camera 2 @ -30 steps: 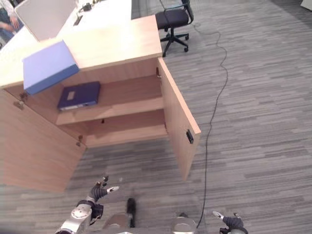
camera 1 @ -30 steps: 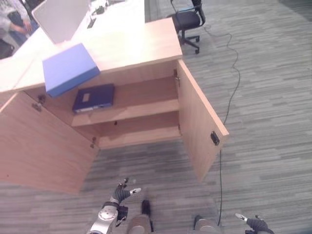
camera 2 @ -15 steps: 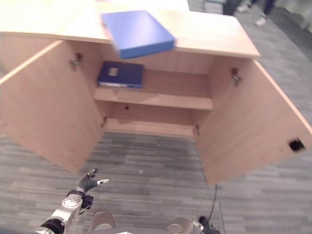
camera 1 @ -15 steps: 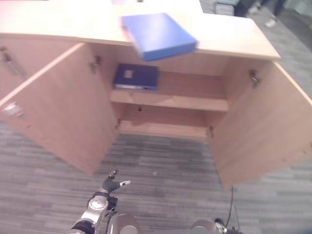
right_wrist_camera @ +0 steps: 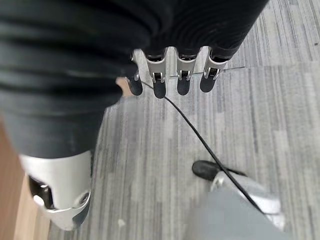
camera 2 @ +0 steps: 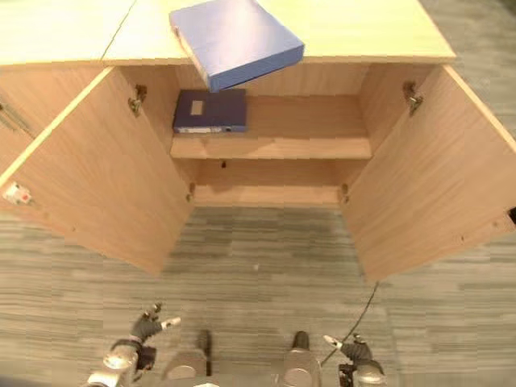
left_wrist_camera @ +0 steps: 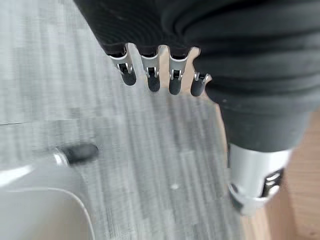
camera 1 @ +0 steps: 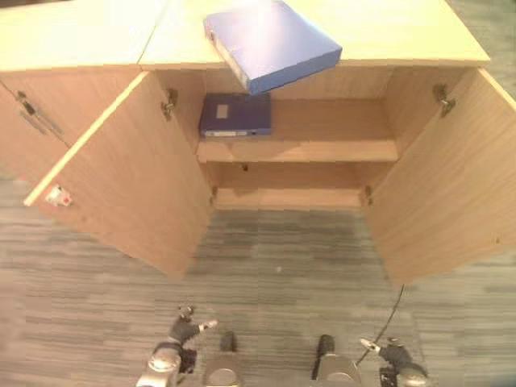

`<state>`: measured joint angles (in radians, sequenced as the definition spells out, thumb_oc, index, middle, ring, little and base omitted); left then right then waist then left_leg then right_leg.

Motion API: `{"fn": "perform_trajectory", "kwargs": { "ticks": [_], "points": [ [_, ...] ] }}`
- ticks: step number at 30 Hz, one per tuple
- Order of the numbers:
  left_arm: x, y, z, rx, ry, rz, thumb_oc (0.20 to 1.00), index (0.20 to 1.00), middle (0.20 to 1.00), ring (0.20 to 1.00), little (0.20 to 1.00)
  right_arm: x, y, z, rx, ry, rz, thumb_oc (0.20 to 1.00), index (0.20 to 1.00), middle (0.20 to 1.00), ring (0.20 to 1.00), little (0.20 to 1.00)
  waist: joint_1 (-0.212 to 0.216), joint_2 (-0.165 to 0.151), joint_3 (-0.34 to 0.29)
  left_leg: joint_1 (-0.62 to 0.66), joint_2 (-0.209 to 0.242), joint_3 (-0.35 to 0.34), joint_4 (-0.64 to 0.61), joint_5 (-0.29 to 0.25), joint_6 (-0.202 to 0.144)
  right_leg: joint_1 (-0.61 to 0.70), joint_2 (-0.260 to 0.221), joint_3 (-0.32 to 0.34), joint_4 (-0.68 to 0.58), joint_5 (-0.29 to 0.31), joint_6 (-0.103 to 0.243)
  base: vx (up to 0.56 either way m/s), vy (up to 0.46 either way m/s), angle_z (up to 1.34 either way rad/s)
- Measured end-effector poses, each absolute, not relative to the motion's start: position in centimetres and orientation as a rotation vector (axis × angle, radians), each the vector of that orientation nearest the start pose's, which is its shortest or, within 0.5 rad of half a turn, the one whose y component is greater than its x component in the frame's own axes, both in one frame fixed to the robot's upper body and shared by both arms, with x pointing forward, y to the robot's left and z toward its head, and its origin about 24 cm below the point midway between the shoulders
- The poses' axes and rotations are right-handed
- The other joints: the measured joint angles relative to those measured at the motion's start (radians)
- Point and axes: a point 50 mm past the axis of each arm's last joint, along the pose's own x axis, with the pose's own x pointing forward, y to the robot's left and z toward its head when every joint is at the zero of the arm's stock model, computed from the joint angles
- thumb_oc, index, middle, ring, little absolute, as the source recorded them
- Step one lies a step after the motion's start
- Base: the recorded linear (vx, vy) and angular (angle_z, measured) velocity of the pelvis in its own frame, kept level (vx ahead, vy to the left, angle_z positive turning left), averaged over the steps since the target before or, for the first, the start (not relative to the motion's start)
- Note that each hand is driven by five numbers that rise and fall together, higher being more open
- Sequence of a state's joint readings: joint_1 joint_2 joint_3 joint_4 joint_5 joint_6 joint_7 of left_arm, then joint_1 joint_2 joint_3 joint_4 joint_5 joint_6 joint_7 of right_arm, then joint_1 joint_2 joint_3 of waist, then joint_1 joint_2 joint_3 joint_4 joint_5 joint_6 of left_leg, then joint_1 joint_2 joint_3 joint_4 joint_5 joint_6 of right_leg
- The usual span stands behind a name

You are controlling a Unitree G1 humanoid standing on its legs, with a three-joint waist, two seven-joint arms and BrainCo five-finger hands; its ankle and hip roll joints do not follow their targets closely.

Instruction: Put the empty folder in the office cabinet

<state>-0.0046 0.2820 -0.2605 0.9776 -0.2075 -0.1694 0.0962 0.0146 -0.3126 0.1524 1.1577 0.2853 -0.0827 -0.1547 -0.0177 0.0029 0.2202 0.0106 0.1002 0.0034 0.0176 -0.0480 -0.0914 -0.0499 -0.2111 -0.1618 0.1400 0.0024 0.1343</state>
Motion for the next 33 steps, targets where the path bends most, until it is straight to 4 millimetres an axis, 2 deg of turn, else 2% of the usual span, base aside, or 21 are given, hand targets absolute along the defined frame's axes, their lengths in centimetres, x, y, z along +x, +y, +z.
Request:
{"fn": "perform_trajectory", "kwargs": {
  "ticks": [1, 2, 3, 5, 7, 13, 22, 24, 26, 27, 28, 29, 30, 31, 32, 33],
  "points": [
    [15.7, 22.0, -12.8, 0.241, 0.808, 0.063, 1.000, 1.000, 1.000, 1.000, 1.000, 10.1, -26.4, -14.7, -0.200, 1.080, -0.349, 1.000, 1.000, 1.000, 1.000, 1.000, -0.007, -0.001, 0.003, 0.017, -0.002, -0.017, -0.037, 0.022, 0.011, 0.000, 0.003, 0.054, 0.007, -0.006, 0.003, 0.09, -0.055, 0.40],
    [16.6, 21.8, -12.5, 0.244, 0.782, 0.053, 1.000, 1.000, 1.000, 1.000, 1.000, 9.7, -26.2, -14.9, -0.195, 1.096, -0.350, 1.000, 1.000, 1.000, 1.000, 1.000, -0.018, -0.007, 0.005, 0.037, -0.001, -0.040, -0.073, 0.054, 0.007, 0.009, 0.010, 0.099, -0.024, -0.019, 0.009, 0.11, -0.066, 0.62],
    [17.3, 21.9, -12.1, 0.252, 0.758, 0.049, 1.000, 1.000, 1.000, 1.000, 1.000, 9.1, -25.8, -15.2, -0.183, 1.119, -0.348, 1.000, 1.000, 1.000, 1.000, 1.000, -0.031, -0.027, 0.001, 0.036, -0.007, -0.049, -0.091, 0.078, -0.001, 0.055, 0.023, 0.133, -0.117, -0.015, 0.025, 0.11, -0.083, 0.66],
    [17.6, 21.6, -11.9, 0.249, 0.746, 0.040, 1.000, 1.000, 1.000, 1.000, 1.000, 8.4, -25.8, -15.4, -0.180, 1.146, -0.358, 1.000, 1.000, 1.000, 1.000, 1.000, -0.036, -0.029, -0.002, 0.046, 0.000, -0.056, -0.107, 0.092, -0.007, 0.106, 0.037, 0.137, -0.203, 0.034, 0.022, 0.12, -0.115, 0.16],
    [17.1, 21.1, -12.0, 0.252, 0.738, 0.016, 1.000, 1.000, 1.000, 1.000, 1.000, 8.7, -26.3, -15.2, -0.191, 1.130, -0.364, 1.000, 1.000, 1.000, 1.000, 1.000, -0.041, -0.001, -0.011, 0.052, 0.013, -0.036, -0.107, 0.090, -0.012, 0.113, 0.049, 0.145, -0.233, 0.058, 0.019, 0.09, -0.105, -0.23],
    [16.4, 20.9, -12.2, 0.249, 0.746, 0.008, 1.000, 1.000, 1.000, 1.000, 1.000, 9.0, -26.7, -15.0, -0.200, 1.124, -0.367, 1.000, 1.000, 1.000, 1.000, 1.000, -0.055, 0.067, -0.038, 0.071, 0.039, -0.019, -0.108, 0.089, -0.019, 0.121, 0.073, 0.151, -0.234, 0.052, 0.020, 0.09, -0.111, -0.07],
    [16.1, 20.0, -12.6, 0.223, 0.760, 0.003, 1.000, 1.000, 1.000, 1.000, 1.000, 9.1, -27.8, -14.5, -0.224, 1.104, -0.377, 1.000, 1.000, 1.000, 1.000, 1.000, -0.055, 0.110, -0.061, 0.063, 0.106, -0.013, -0.107, 0.096, -0.035, 0.106, 0.134, 0.138, -0.233, 0.052, -0.007, 0.07, -0.137, -0.04],
    [16.0, 19.9, -12.7, 0.221, 0.765, 0.003, 1.000, 1.000, 1.000, 1.000, 1.000, 9.1, -28.0, -14.5, -0.229, 1.103, -0.381, 1.000, 1.000, 1.000, 1.000, 1.000, -0.054, 0.114, -0.058, 0.033, 0.118, -0.028, -0.060, 0.119, -0.069, 0.104, 0.146, 0.111, -0.220, 0.046, -0.017, 0.04, -0.156, 0.24],
    [16.9, 20.0, -12.4, 0.229, 0.751, 0.004, 1.000, 1.000, 1.000, 1.000, 1.000, 9.4, -28.0, -14.4, -0.223, 1.102, -0.384, 1.000, 1.000, 1.000, 1.000, 1.000, -0.053, 0.076, -0.026, -0.053, 0.093, -0.048, 0.091, 0.153, -0.125, 0.084, 0.130, 0.105, -0.158, 0.023, -0.052, 0.08, -0.137, 0.39],
    [17.2, 20.2, -12.4, 0.238, 0.754, 0.006, 1.000, 1.000, 1.000, 1.000, 1.000, 9.5, -28.1, -14.4, -0.224, 1.104, -0.389, 1.000, 1.000, 1.000, 1.000, 1.000, -0.048, 0.047, -0.009, -0.104, 0.073, -0.052, 0.173, 0.205, -0.172, 0.077, 0.112, 0.101, -0.130, 0.011, -0.070, 0.11, -0.107, 0.28],
    [17.1, 20.4, -12.5, 0.243, 0.765, 0.009, 1.000, 1.000, 1.000, 1.000, 1.000, 9.8, -28.2, -14.3, -0.217, 1.097, -0.401, 1.000, 1.000, 1.000, 1.000, 1.000, -0.042, 0.021, -0.002, -0.124, 0.058, -0.048, 0.201, 0.279, -0.189, 0.077, 0.096, 0.100, -0.125, 0.006, -0.077, 0.14, -0.080, 0.10],
    [16.3, 20.4, -13.0, 0.248, 0.804, 0.006, 1.000, 1.000, 1.000, 1.000, 1.000, 10.0, -28.4, -14.2, -0.211, 1.088, -0.418, 1.000, 1.000, 1.000, 1.000, 1.000, -0.035, -0.008, 0.011, -0.161, 0.047, -0.021, 0.268, 0.349, -0.168, 0.088, 0.080, 0.105, -0.150, -0.007, -0.099, 0.18, -0.060, -0.12],
    [16.0, 20.3, -13.2, 0.249, 0.817, 0.000, 1.000, 1.000, 1.000, 1.000, 1.000, 10.1, -28.6, -14.1, -0.217, 1.086, -0.421, 1.000, 1.000, 1.000, 1.000, 1.000, -0.029, -0.008, 0.011, -0.169, 0.041, -0.001, 0.300, 0.330, -0.159, 0.090, 0.076, 0.104, -0.161, 0.000, -0.110, 0.21, -0.040, -0.24],
    [15.7, 20.2, -13.3, 0.244, 0.826, -0.001, 1.000, 1.000, 1.000, 1.000, 1.000, 10.1, -29.0, -14.0, -0.227, 1.085, -0.425, 1.000, 1.000, 1.000, 1.000, 1.000, -0.031, -0.009, 0.010, -0.171, 0.017, 0.020, 0.325, 0.301, -0.126, 0.096, 0.069, 0.105, -0.185, -0.002, -0.108, 0.23, -0.033, -0.24],
    [15.6, 19.9, -13.5, 0.236, 0.832, -0.002, 1.000, 1.000, 1.000, 1.000, 1.000, 10.0, -29.1, -14.0, -0.233, 1.091, -0.426, 1.000, 1.000, 1.000, 1.000, 1.000, -0.035, -0.011, 0.009, -0.162, -0.030, 0.030, 0.295, 0.258, -0.088, 0.113, 0.057, 0.121, -0.230, -0.012, -0.098, 0.23, -0.016, -0.29],
    [15.5, 19.3, -13.7, 0.221, 0.838, -0.008, 1.000, 1.000, 1.000, 1.000, 1.000, 9.7, -29.7, -13.8, -0.247, 1.105, -0.438, 1.000, 1.000, 1.000, 1.000, 1.000, -0.028, 0.013, 0.008, -0.142, -0.052, 0.038, 0.227, 0.224, -0.045, 0.101, 0.080, 0.121, -0.199, -0.040, -0.101, 0.28, -0.009, 0.01]
  ]
}}
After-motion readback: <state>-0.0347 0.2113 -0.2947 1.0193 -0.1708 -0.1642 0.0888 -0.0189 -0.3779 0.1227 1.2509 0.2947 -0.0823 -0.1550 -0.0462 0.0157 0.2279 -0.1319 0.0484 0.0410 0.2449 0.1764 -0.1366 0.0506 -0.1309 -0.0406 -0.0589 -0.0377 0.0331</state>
